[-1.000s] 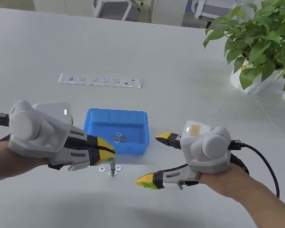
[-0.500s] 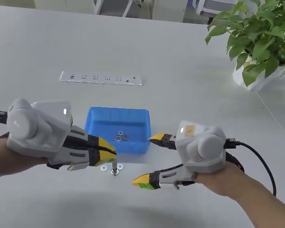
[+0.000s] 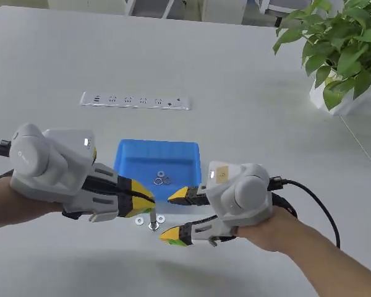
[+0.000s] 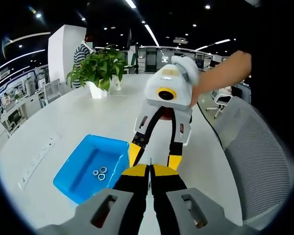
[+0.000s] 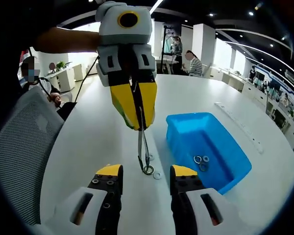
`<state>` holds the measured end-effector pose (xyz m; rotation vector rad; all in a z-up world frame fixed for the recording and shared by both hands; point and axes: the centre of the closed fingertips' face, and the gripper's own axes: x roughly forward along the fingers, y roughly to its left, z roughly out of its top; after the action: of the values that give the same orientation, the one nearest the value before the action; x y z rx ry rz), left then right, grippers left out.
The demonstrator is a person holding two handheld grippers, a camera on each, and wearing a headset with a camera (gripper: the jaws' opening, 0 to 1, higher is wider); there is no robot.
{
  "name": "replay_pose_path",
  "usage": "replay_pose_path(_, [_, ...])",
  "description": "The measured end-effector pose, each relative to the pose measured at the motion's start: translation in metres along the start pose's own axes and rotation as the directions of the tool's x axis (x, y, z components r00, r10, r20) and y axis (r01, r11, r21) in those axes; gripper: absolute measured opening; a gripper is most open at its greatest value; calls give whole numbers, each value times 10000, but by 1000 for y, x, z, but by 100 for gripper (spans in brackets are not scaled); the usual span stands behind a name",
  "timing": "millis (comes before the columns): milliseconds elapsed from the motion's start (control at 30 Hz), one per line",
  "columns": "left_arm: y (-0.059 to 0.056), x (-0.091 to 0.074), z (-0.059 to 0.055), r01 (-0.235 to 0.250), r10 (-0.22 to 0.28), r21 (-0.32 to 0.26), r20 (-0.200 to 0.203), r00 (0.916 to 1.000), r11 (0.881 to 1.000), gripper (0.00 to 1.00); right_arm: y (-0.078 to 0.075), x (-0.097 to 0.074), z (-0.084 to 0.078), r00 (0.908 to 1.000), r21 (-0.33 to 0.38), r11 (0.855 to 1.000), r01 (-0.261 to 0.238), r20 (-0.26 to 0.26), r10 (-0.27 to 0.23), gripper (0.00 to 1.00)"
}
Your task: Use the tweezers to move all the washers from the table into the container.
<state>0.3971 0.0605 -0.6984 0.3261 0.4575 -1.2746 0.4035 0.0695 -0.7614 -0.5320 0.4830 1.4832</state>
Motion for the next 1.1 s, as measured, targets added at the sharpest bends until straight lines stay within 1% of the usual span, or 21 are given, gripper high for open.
replay_pose_path(67, [-1,0,0,93,-93,14,-26,10000,10000,5,1,4,0,9998,-96,9998,-171,-121,170,35])
replay_pose_path(233, [-2,1,-1,261,-261,10,-60,9996,9997,5,3,13,3,9984,-378,9979,-528,-211,521,26])
replay_pose_path(267, [-2,1,-1,271,-271,-27,-57,9996,9996,5,4,15,2,9976,-481,9968,-635,-300,621,24])
replay_pose_path(300, [-1,1,-1,253,-253,-50,-48,9997,9997,5,6,17,1,9962,-559,9954,-781,-423,758,20])
replay_pose_path(433, [0,3,0,214,-214,-96,-12,9998,9997,5,7,20,5,9957,-623,9944,-848,-438,822,14])
replay_pose_path(500, [-1,6,0,235,-235,-121,19,9997,9997,5,5,21,3,9958,-673,9947,-778,-529,743,11])
replay_pose_path(633, [-2,9,1,281,-280,-106,43,9996,9995,5,7,20,1,9951,-728,9942,-796,-637,750,11])
replay_pose_path(867, [-1,11,1,232,-232,-125,-1,9997,9997,6,6,20,0,9948,-533,9955,-780,-694,742,9])
replay_pose_path(1100, [-1,9,-3,143,-147,-155,-209,9997,9998,7,6,20,1,9952,-477,9961,-736,-686,702,7])
